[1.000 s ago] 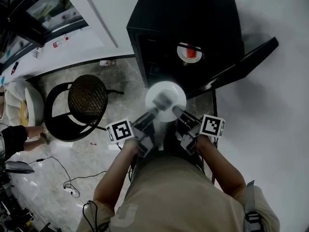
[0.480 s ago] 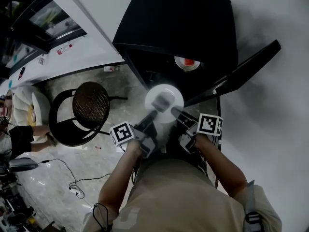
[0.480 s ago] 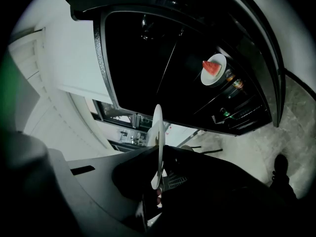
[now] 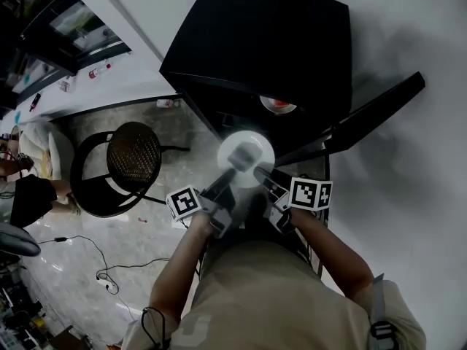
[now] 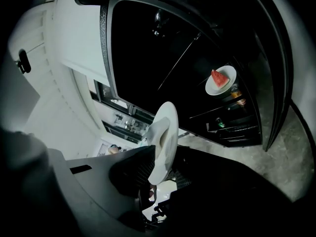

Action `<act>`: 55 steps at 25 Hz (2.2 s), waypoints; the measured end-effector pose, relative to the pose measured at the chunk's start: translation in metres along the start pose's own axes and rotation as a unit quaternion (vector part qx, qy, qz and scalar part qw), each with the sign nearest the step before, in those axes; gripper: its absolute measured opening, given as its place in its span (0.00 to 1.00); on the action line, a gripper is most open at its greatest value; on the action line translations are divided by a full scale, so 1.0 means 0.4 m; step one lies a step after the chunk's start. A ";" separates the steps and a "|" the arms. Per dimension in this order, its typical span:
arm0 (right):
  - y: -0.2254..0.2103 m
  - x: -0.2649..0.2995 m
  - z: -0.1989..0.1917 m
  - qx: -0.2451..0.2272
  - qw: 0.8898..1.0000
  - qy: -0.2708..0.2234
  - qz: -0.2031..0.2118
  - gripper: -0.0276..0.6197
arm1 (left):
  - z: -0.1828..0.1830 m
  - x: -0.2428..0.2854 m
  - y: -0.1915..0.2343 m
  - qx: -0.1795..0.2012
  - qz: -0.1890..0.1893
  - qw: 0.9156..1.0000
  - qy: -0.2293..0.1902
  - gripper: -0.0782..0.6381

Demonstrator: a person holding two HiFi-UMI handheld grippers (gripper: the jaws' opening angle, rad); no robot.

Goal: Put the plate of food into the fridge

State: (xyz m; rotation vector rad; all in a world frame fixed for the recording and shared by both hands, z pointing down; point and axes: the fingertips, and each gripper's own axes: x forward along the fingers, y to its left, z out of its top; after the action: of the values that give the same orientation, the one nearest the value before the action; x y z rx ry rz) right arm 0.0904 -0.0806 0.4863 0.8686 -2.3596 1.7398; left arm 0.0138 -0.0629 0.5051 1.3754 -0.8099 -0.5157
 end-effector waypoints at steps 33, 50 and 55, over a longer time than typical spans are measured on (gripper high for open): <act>-0.078 0.100 -0.136 -0.141 0.977 0.093 -0.132 0.08 | 0.167 0.083 0.269 -0.012 0.014 0.999 0.035 0.13; -0.296 0.159 -0.171 -0.031 0.979 0.081 -0.183 0.08 | 0.137 0.106 0.373 -0.027 0.020 0.999 0.035 0.13; -0.335 0.178 -0.182 0.004 0.981 0.058 -0.186 0.15 | 0.137 0.113 0.401 -0.016 0.024 0.999 0.036 0.13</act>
State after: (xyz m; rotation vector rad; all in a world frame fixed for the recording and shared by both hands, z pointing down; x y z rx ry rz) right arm 0.0771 -0.0686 0.6537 1.0928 -1.9633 1.5988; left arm -0.0204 -0.1078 0.6712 1.3332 -0.7715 -0.4379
